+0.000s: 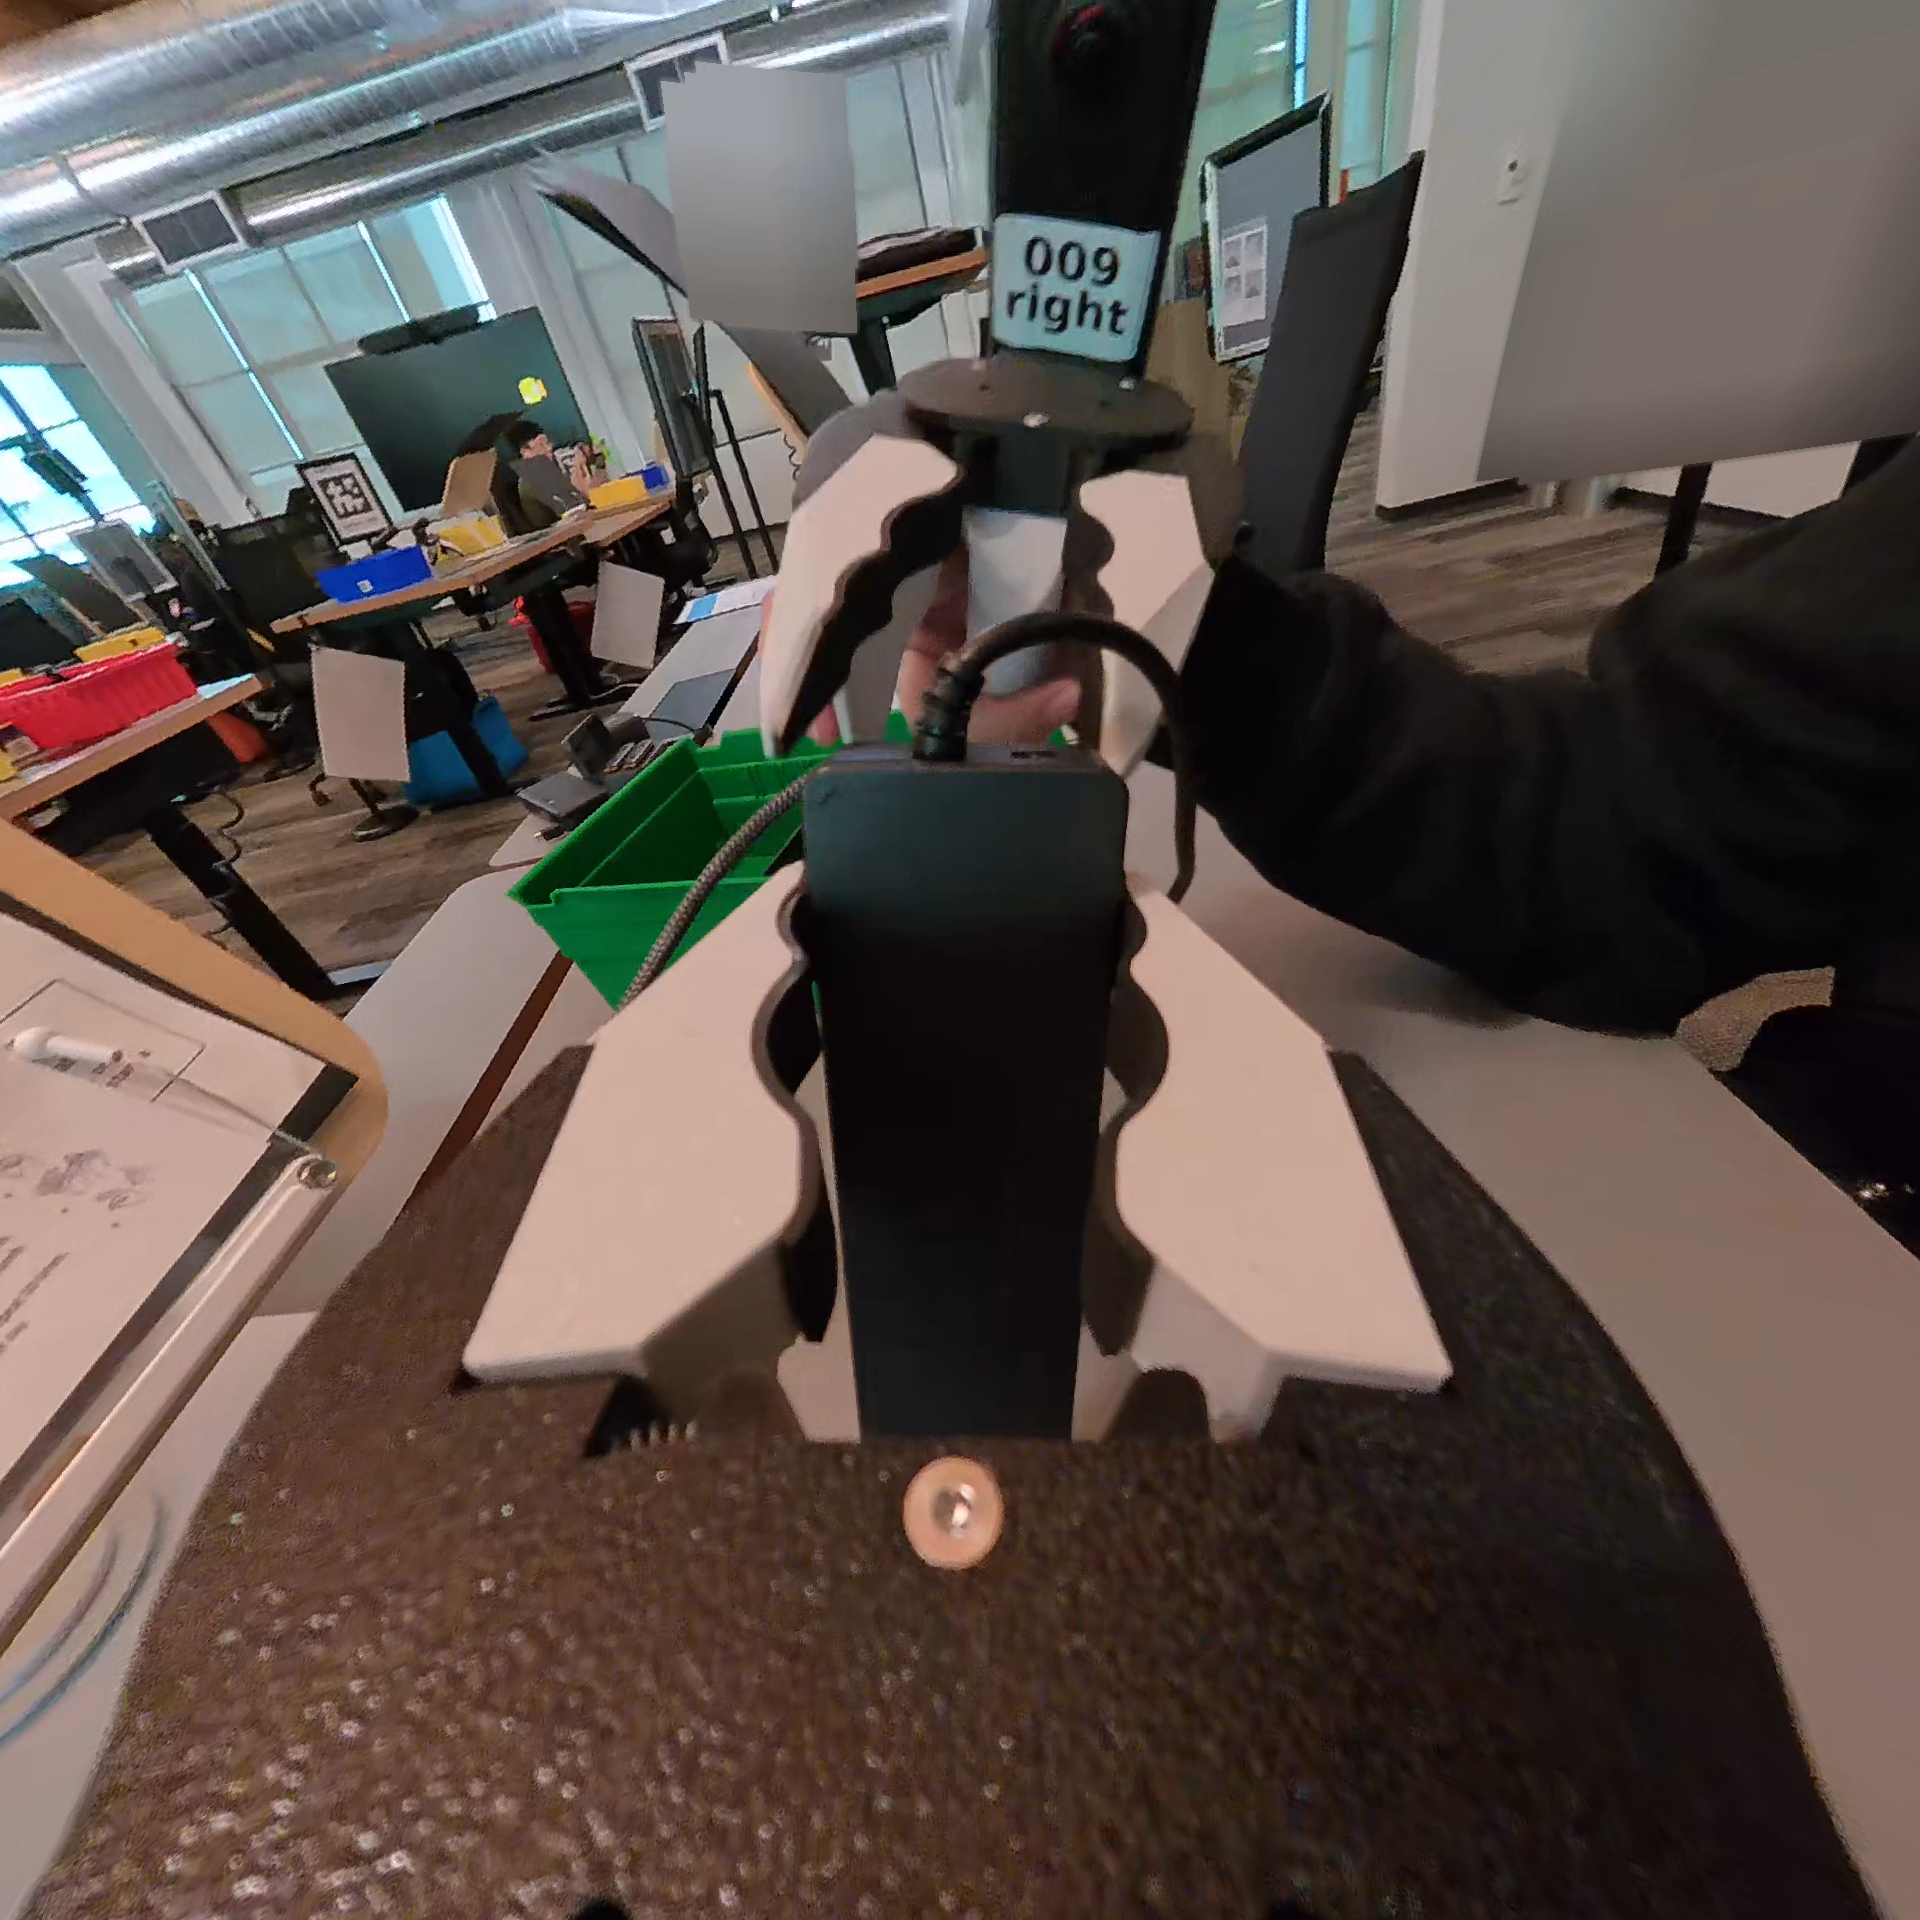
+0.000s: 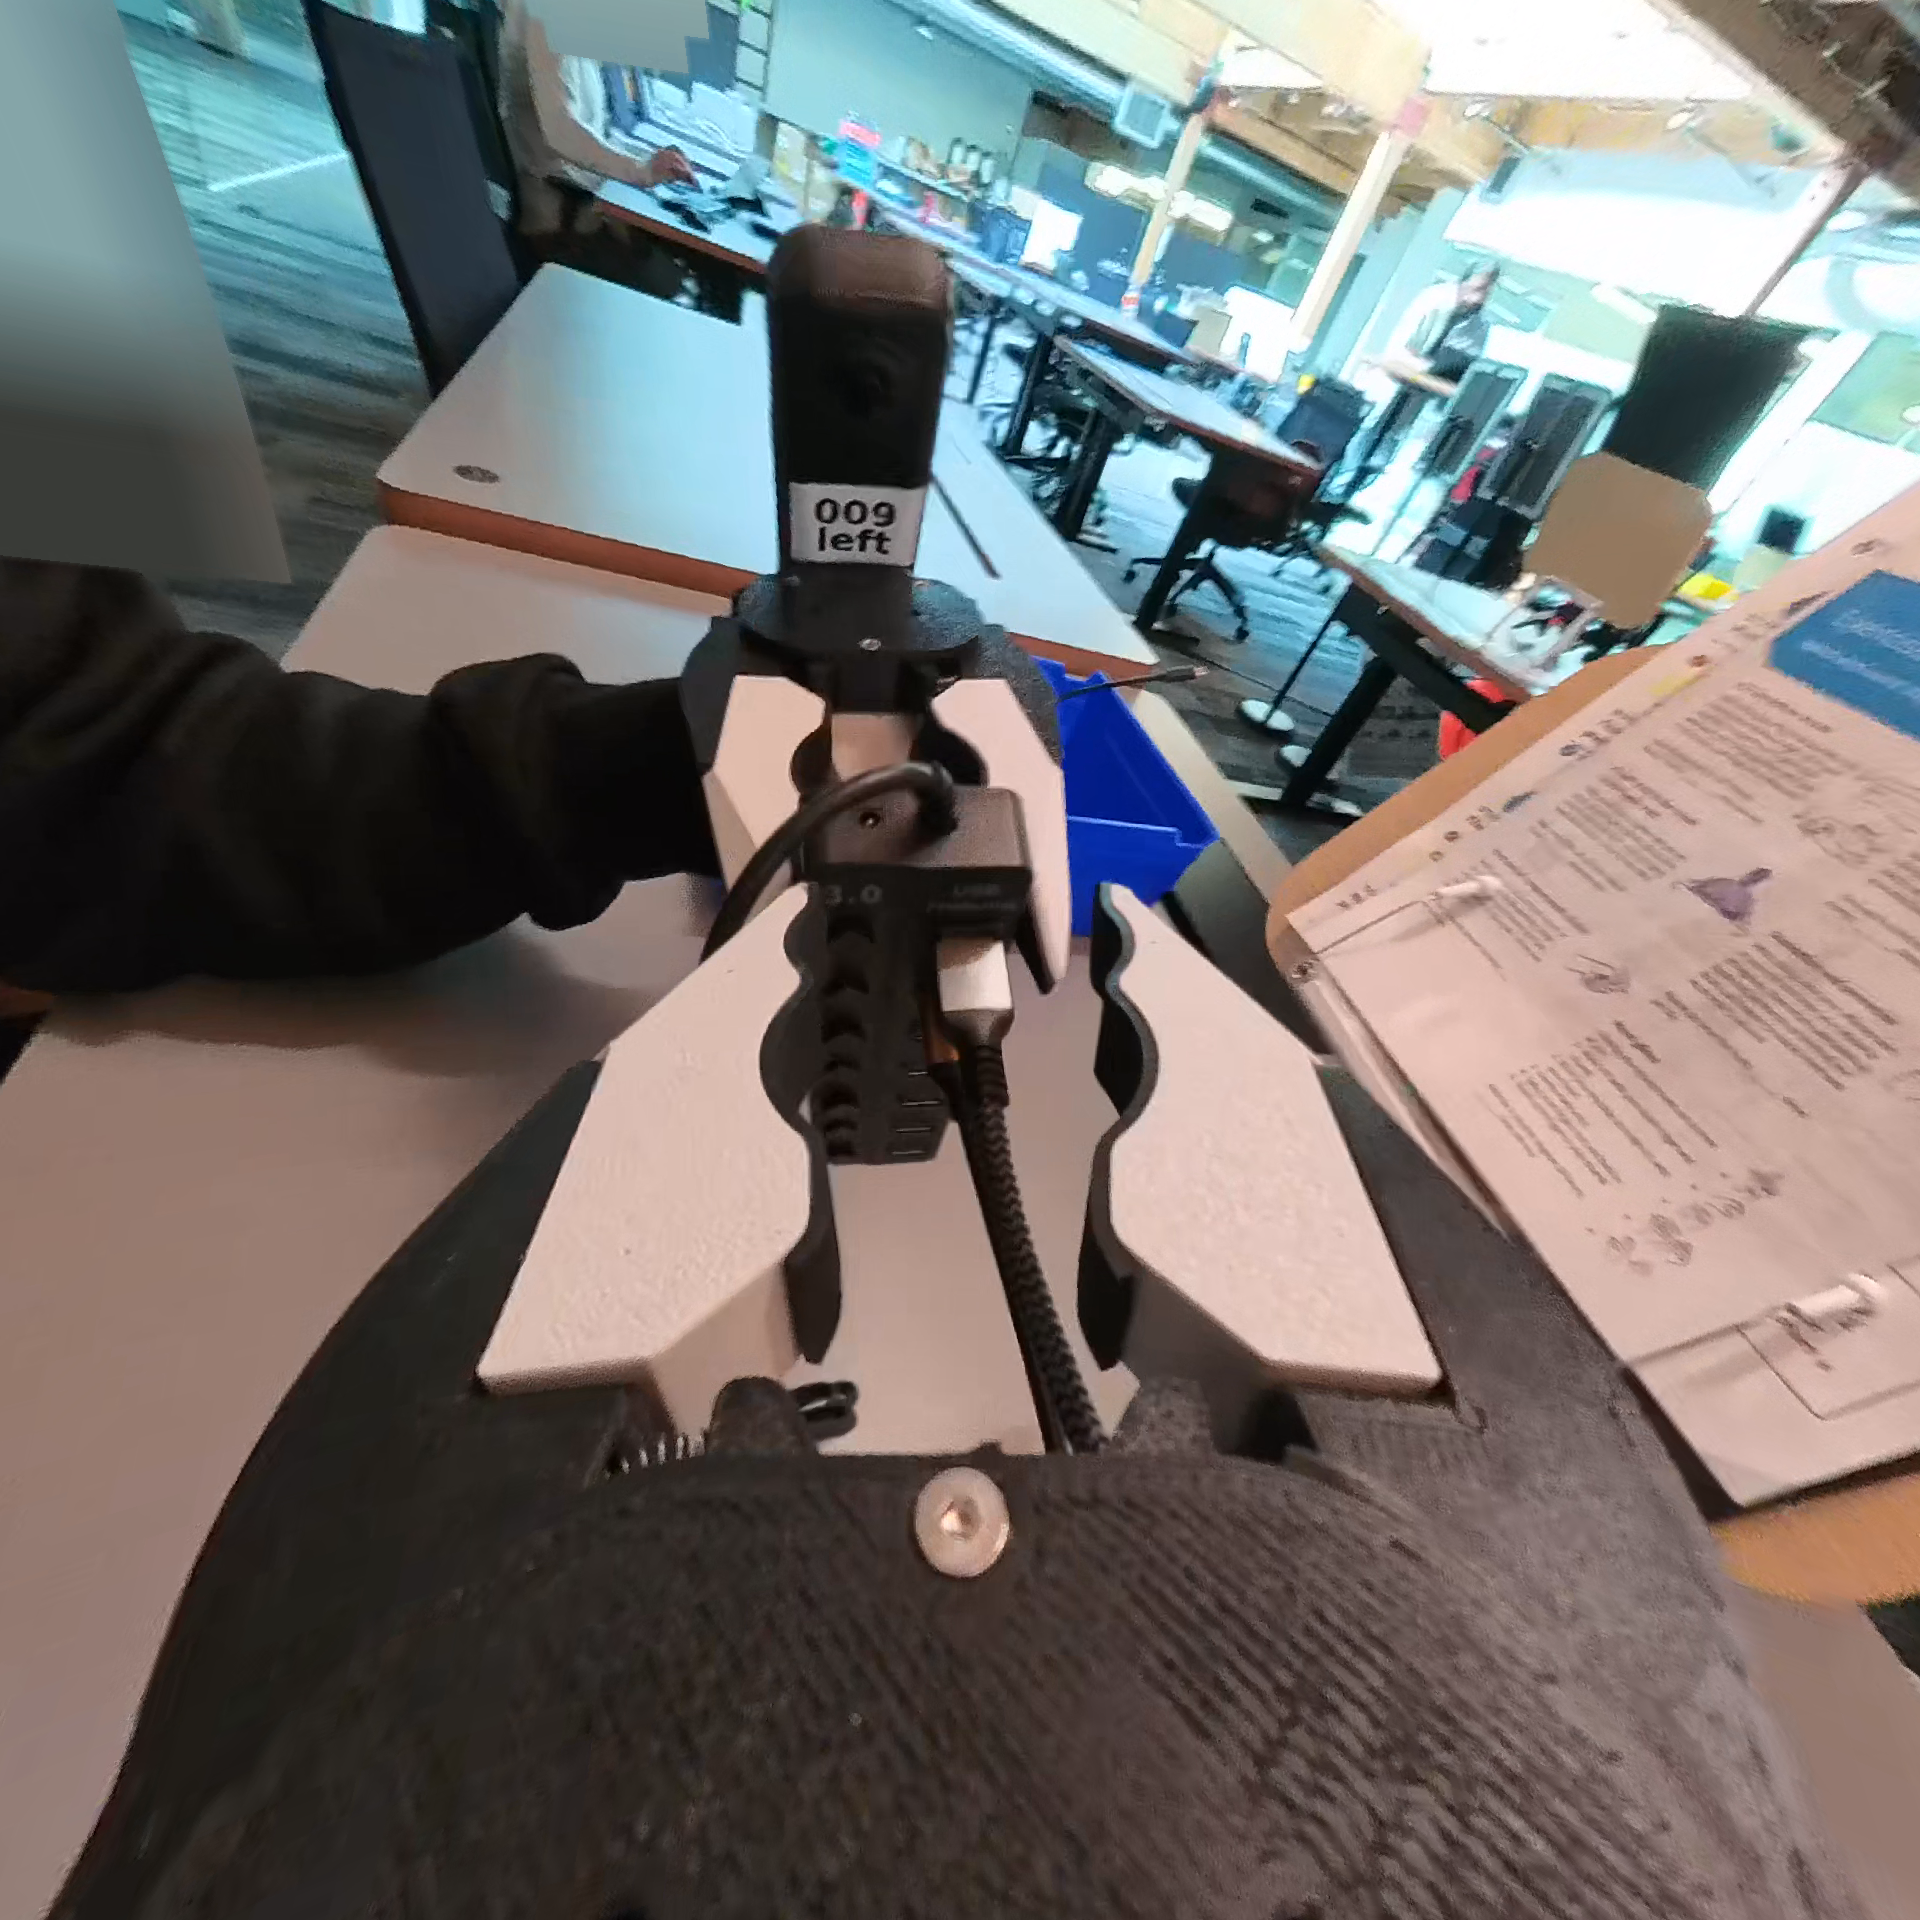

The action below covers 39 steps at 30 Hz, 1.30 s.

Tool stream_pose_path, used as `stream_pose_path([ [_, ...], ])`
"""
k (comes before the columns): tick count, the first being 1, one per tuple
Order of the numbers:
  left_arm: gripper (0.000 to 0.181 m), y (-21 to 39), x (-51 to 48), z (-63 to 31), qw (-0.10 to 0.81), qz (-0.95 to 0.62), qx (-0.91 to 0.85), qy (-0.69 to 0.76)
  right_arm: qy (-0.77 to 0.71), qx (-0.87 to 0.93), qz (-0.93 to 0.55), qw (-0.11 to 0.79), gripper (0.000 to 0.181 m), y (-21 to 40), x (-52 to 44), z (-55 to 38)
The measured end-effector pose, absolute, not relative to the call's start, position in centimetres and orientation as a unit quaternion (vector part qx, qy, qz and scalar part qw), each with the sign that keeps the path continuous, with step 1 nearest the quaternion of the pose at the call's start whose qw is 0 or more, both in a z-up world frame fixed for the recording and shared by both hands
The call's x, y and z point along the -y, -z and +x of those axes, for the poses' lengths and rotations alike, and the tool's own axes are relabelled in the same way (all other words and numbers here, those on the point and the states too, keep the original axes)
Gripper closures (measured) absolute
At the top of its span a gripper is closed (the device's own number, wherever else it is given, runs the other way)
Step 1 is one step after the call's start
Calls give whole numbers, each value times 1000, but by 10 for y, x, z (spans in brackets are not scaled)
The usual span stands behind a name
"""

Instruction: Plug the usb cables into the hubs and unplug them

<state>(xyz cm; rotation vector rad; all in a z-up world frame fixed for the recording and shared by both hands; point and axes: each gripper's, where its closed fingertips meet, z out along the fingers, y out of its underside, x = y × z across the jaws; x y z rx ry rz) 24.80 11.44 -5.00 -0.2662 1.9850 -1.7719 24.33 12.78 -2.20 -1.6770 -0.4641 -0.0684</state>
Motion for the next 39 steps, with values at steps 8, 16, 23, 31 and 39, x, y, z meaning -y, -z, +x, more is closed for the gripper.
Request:
stream_pose_path([
  [8,129,52,-116,246,244,-83,-727,636,33,227,-747,624,131,31,-124,241],
  [16,129,46,-120,246,262,-77,-714,645,24,196,-763,616,158,36,-125,252],
  [23,129,42,-124,248,272,-80,-702,653,15,183,-767,615,171,41,-127,258],
  [31,129,42,-126,248,276,-80,-702,652,45,181,-773,607,163,46,-130,267],
  [39,129,47,-125,247,270,-76,-712,644,80,228,-785,570,173,50,-126,262],
])
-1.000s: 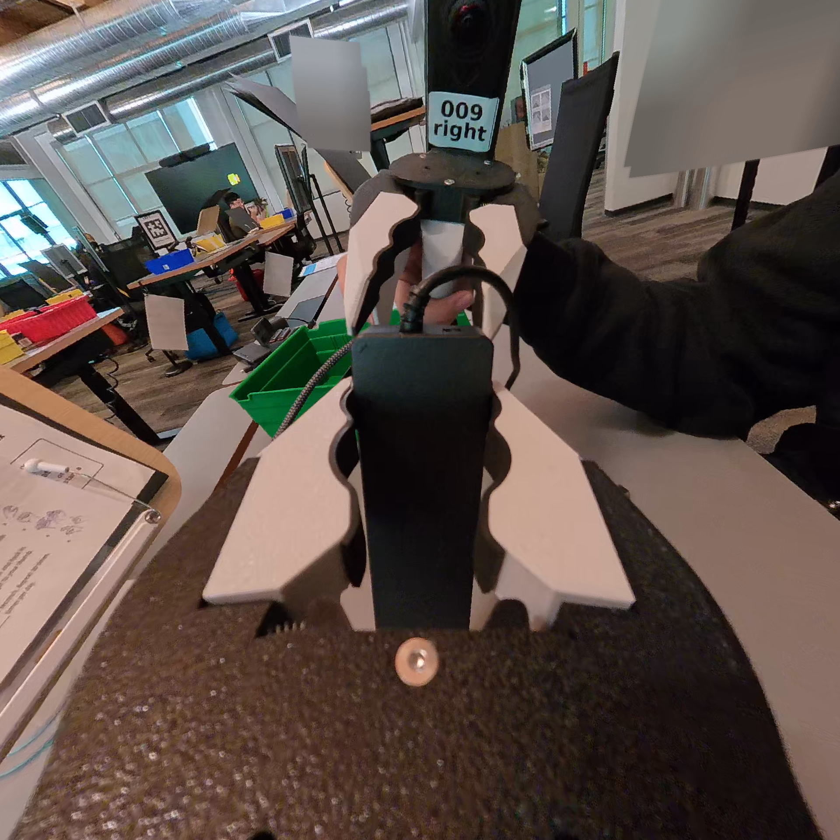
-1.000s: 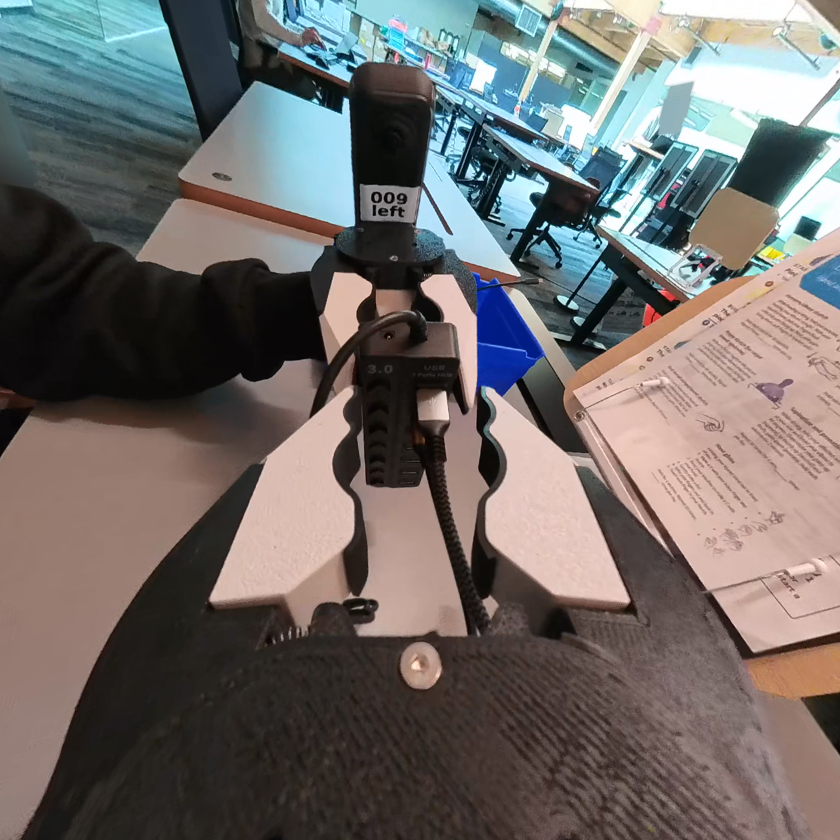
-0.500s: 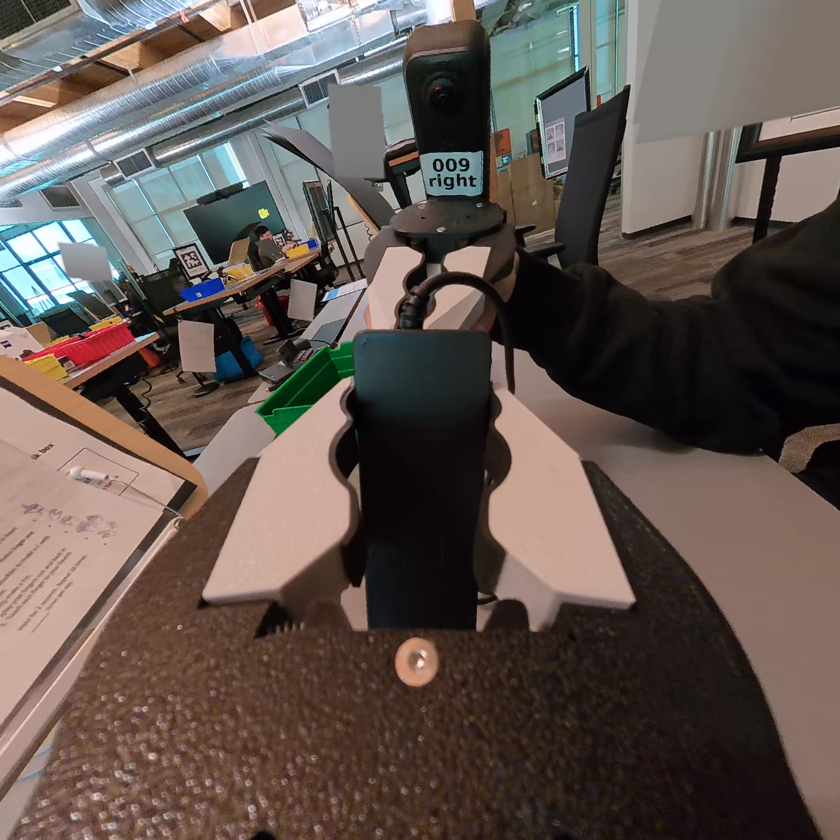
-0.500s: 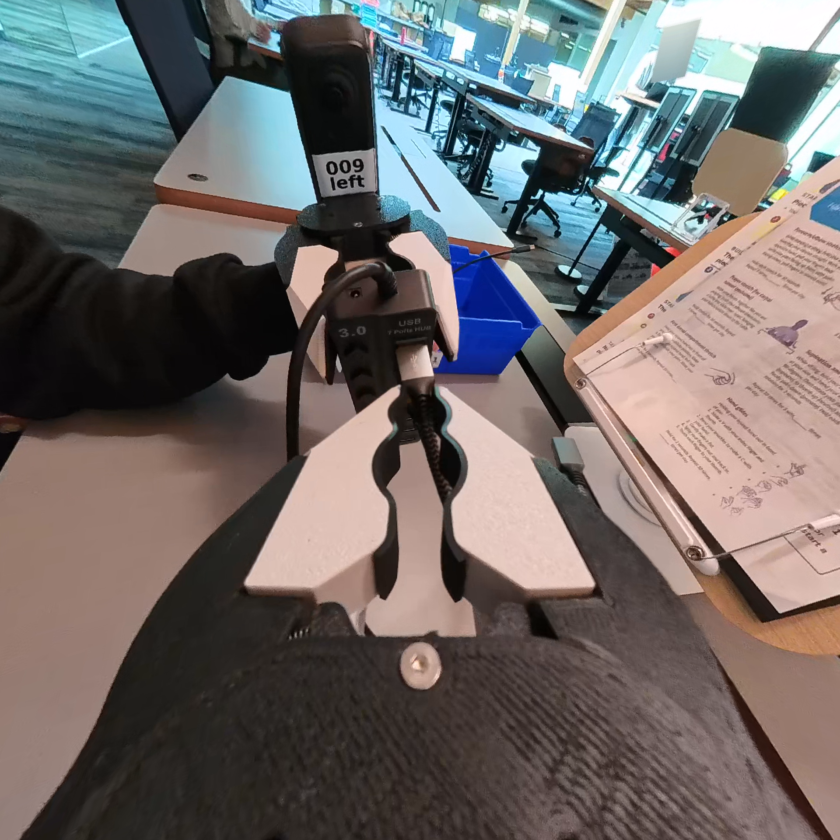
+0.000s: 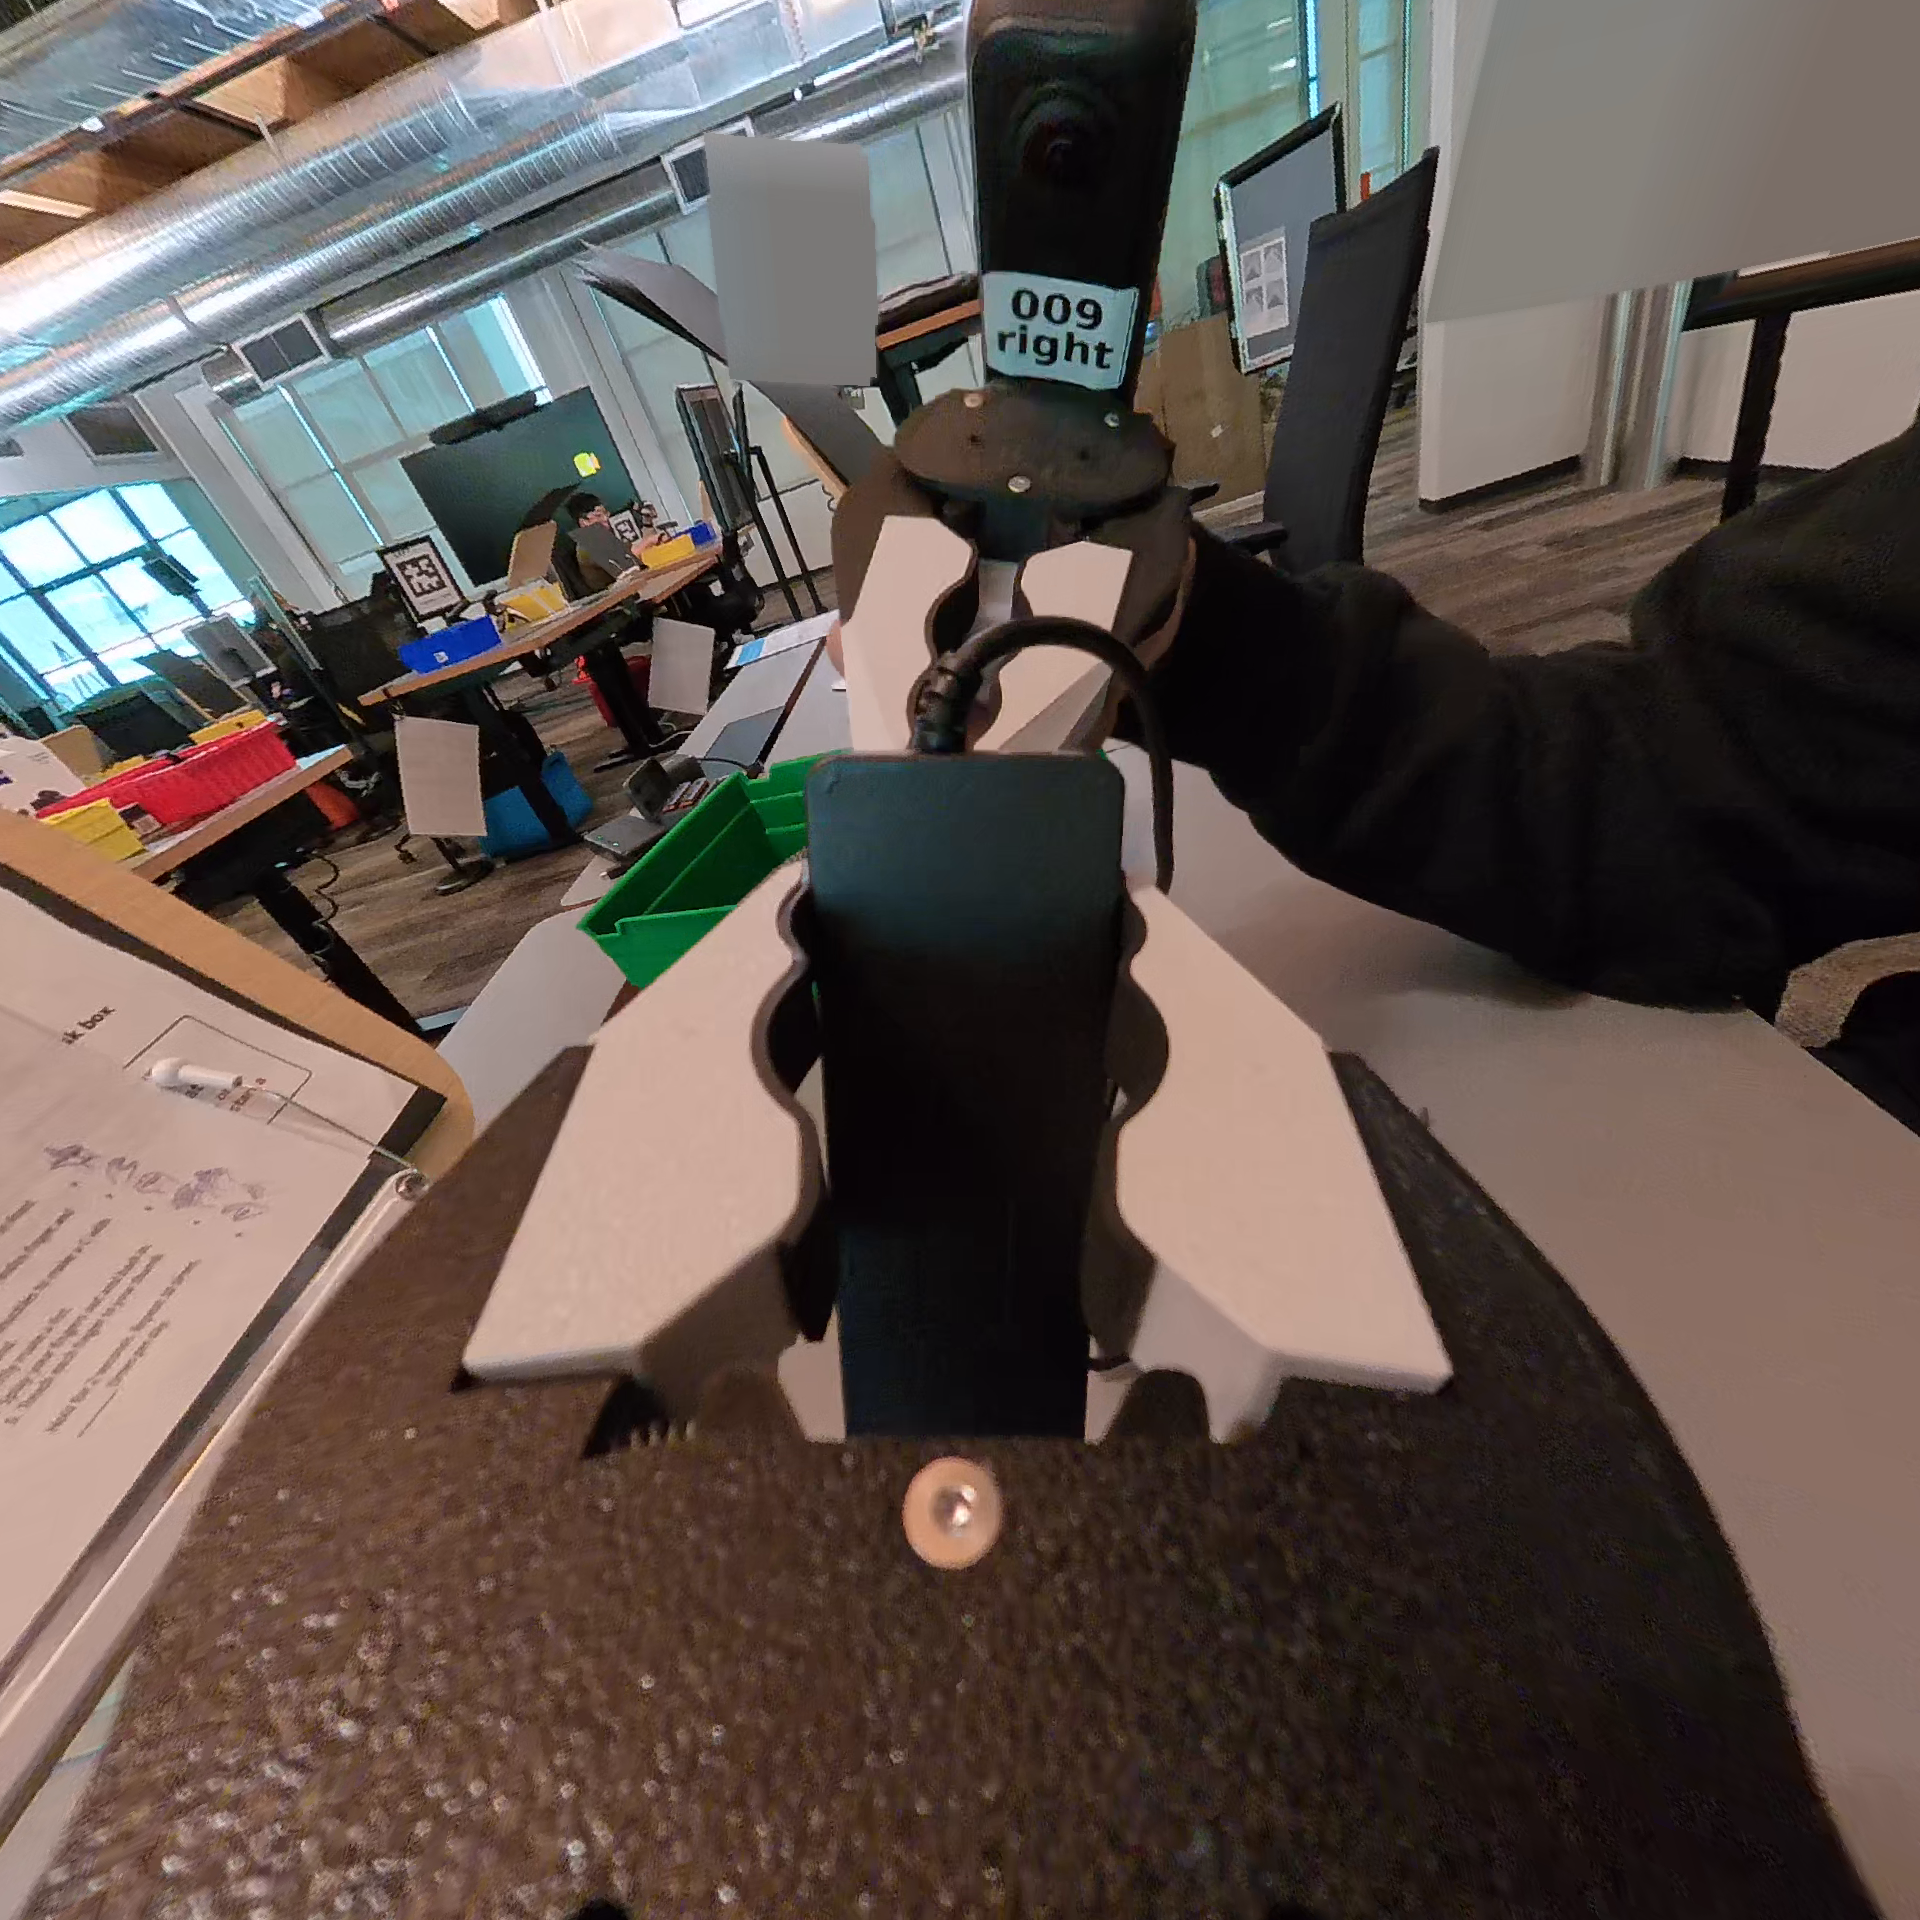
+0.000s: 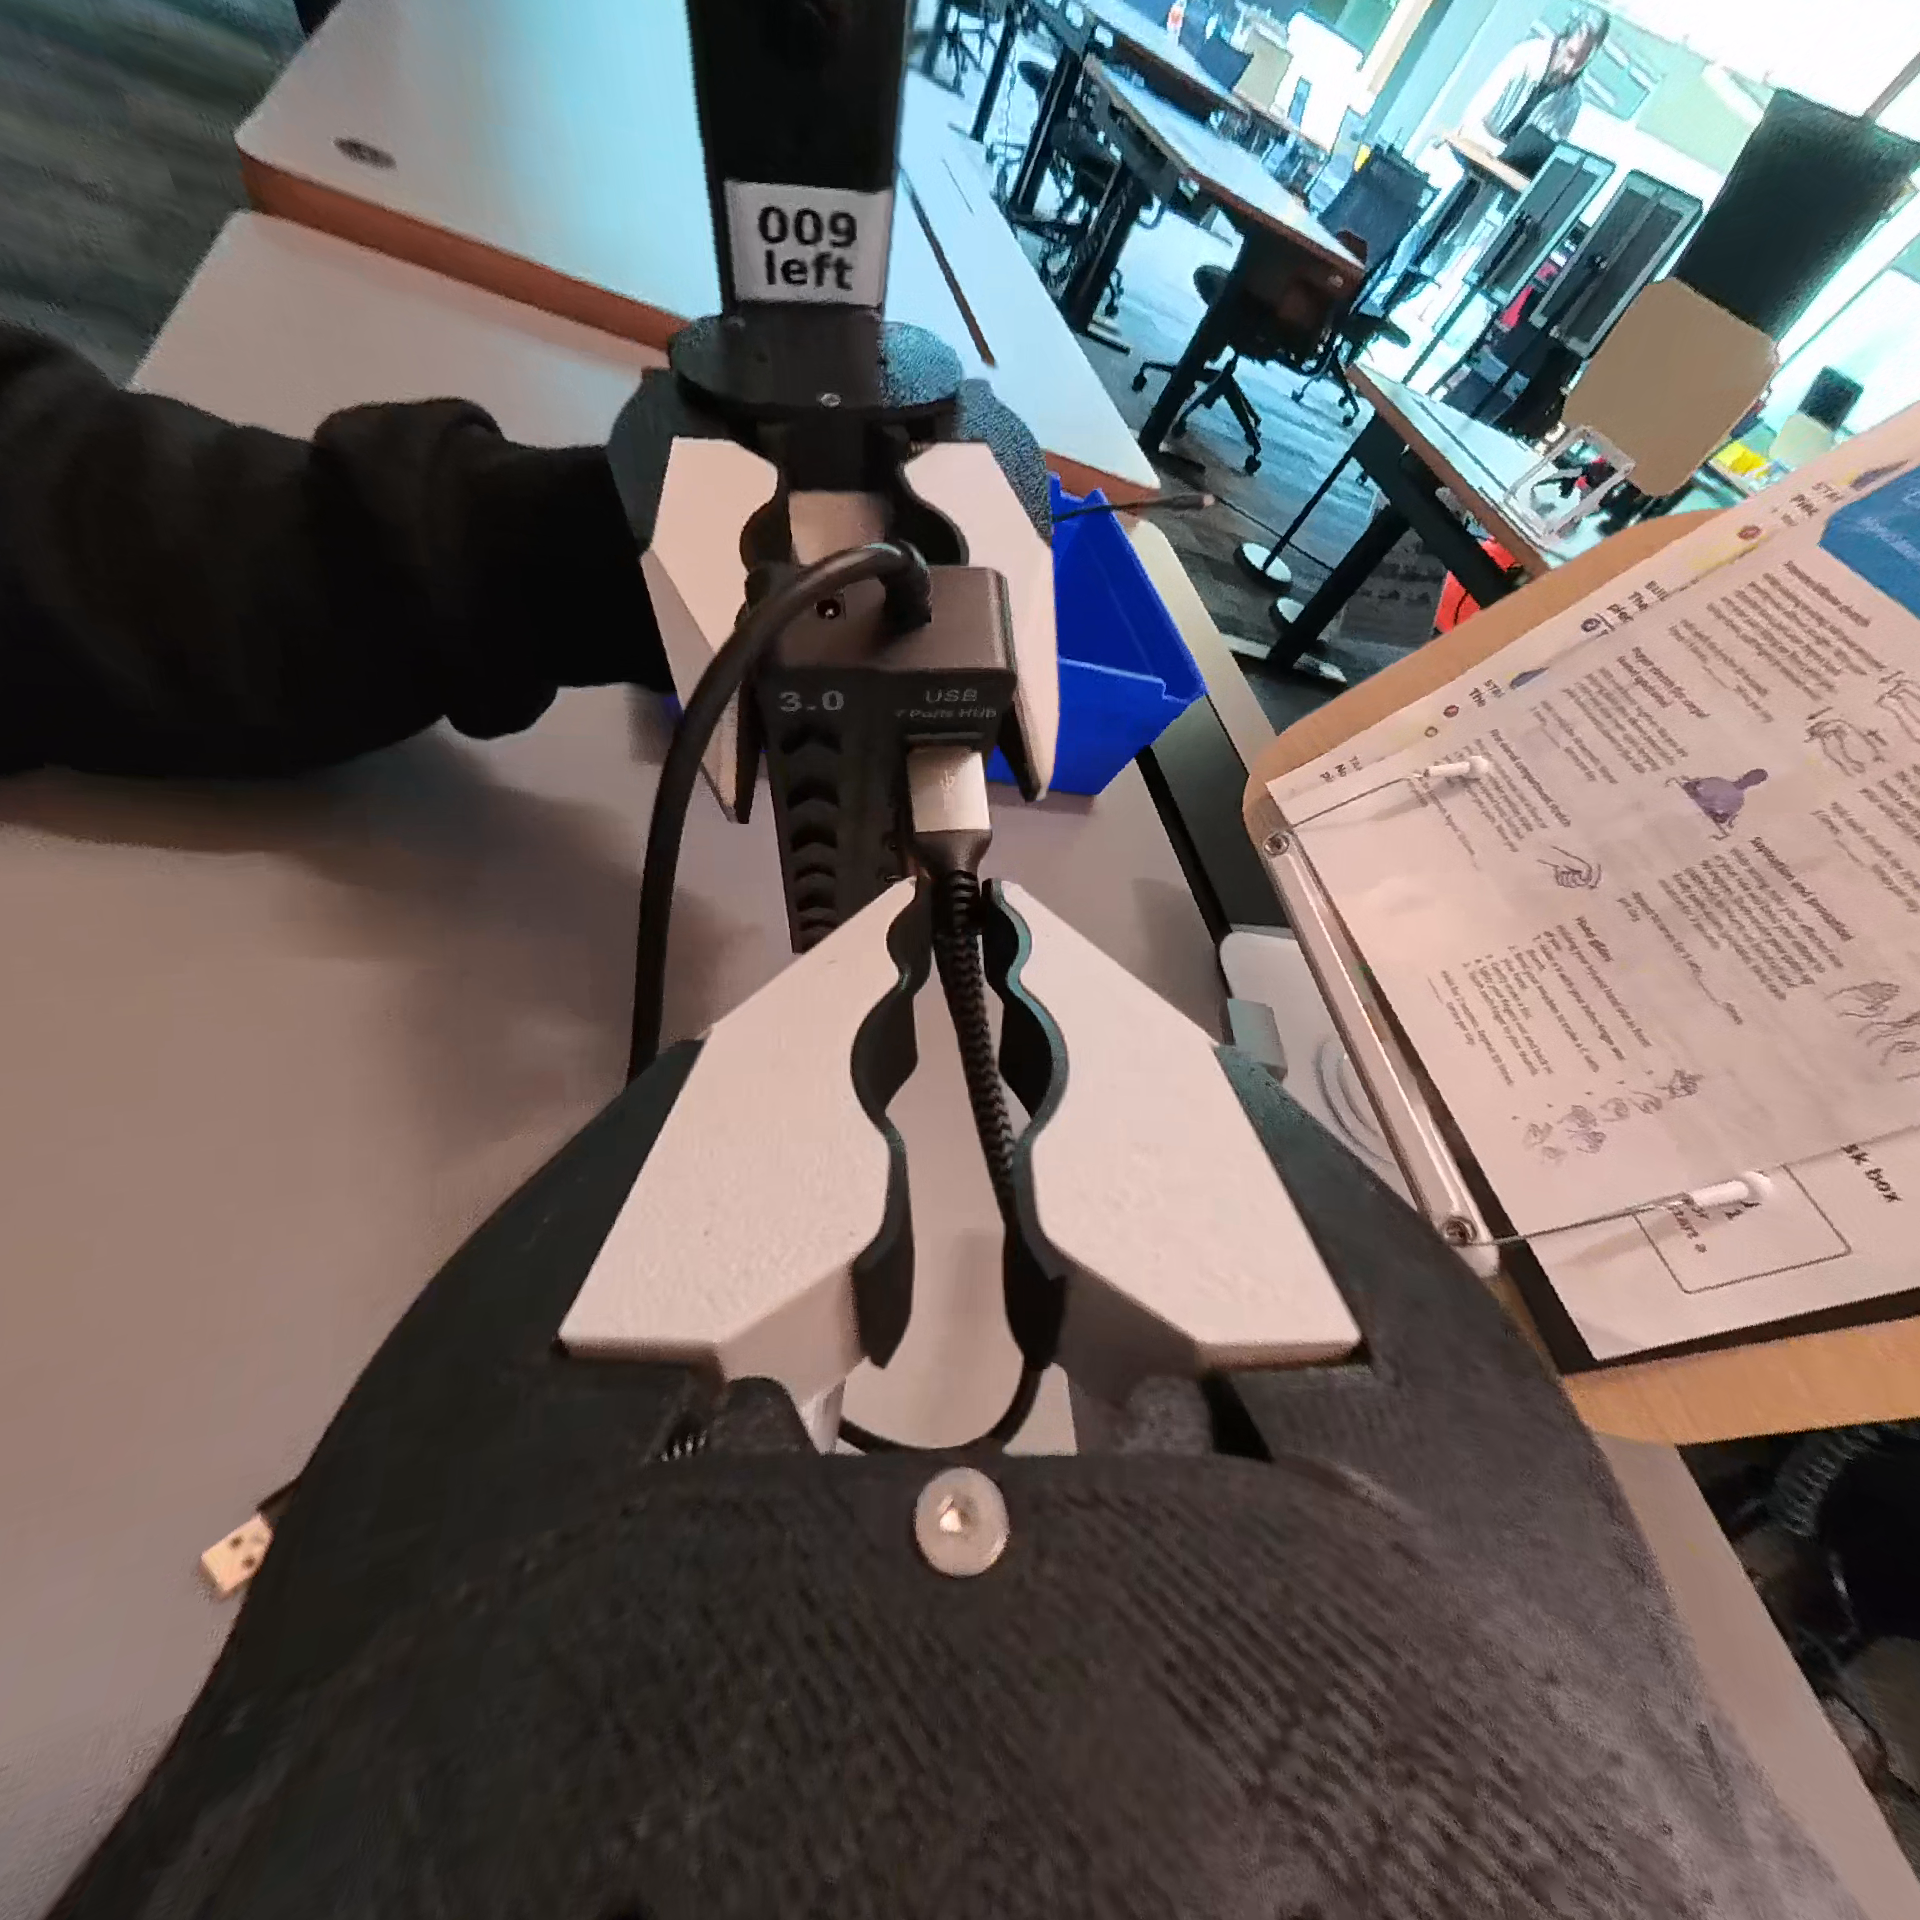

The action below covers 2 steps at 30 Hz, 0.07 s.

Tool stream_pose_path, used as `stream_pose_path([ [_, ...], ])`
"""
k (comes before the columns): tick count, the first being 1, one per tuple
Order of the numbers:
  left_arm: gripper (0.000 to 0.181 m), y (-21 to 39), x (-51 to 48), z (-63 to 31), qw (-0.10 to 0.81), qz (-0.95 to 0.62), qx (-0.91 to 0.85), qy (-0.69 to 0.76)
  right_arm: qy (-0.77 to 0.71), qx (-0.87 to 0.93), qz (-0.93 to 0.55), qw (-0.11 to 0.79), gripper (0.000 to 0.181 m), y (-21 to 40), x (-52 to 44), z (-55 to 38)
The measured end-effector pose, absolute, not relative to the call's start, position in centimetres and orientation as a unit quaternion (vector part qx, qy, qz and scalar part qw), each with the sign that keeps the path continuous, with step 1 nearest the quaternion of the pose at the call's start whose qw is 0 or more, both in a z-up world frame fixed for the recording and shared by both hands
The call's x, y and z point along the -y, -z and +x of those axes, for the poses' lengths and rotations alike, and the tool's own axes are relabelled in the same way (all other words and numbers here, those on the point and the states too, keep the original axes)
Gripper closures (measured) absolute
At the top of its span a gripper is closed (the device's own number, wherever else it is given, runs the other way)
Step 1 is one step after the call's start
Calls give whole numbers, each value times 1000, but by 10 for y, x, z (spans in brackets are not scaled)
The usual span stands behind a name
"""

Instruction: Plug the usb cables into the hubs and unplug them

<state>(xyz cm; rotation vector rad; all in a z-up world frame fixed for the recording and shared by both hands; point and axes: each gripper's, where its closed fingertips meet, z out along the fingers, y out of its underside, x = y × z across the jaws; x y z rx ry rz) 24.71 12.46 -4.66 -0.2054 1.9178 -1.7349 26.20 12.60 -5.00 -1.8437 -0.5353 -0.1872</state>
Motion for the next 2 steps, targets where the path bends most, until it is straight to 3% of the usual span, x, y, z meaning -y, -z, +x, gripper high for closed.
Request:
stream_pose_path([
  [2,129,48,-124,248,273,-78,-716,639,96,233,-791,558,173,52,-125,263],
])
